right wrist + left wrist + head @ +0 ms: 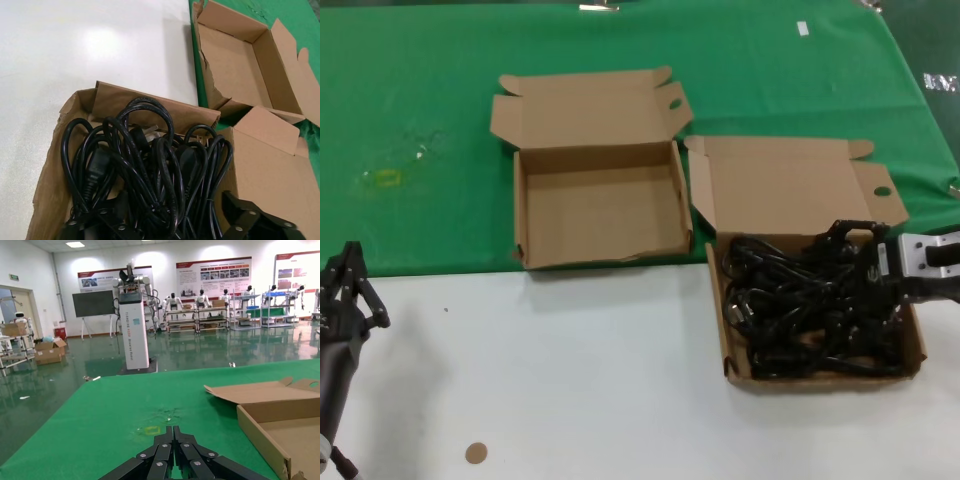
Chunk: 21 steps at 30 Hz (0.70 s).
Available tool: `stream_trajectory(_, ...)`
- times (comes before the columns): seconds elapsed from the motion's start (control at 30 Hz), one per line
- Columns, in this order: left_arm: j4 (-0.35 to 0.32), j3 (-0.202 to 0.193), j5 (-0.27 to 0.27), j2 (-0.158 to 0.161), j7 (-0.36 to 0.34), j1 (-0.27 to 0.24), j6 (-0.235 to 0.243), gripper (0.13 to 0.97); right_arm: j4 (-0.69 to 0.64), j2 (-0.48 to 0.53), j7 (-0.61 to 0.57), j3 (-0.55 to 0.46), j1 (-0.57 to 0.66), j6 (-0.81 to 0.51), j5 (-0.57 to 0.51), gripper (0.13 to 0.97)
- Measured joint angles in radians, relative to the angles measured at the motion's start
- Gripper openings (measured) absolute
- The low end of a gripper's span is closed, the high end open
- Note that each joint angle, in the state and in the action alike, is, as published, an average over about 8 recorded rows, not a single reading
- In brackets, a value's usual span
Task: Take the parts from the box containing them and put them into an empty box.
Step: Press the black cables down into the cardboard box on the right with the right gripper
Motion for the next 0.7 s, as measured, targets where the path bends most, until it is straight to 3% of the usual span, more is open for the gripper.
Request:
stream_trajectory(0.1, 0.000, 0.000, 0.000, 0.000, 0.000, 0.000, 0.000, 0.152, -0.006, -0.005, -0.004, 0.002, 0.003, -0.002, -0.006, 0.728)
stream_trajectory(0.37, 0.000, 0.000, 0.000, 0.000, 0.000, 0.000, 0.000, 0.152, -0.020, -0.014, -0.017, 0.001, 0.010, -0.006, -0.028, 0.511)
stream_trajectory(0.5, 0.000, 0.000, 0.000, 0.000, 0.000, 0.000, 0.000, 0.152, -0.020, -0.013, -0.015, 0.002, 0.010, -0.013, -0.034, 0.511)
stream_trajectory(0.7, 0.000, 0.000, 0.000, 0.000, 0.000, 0.000, 0.000, 0.152, 0.001, 0.001, 0.002, 0.005, 0.007, -0.034, -0.038, 0.368)
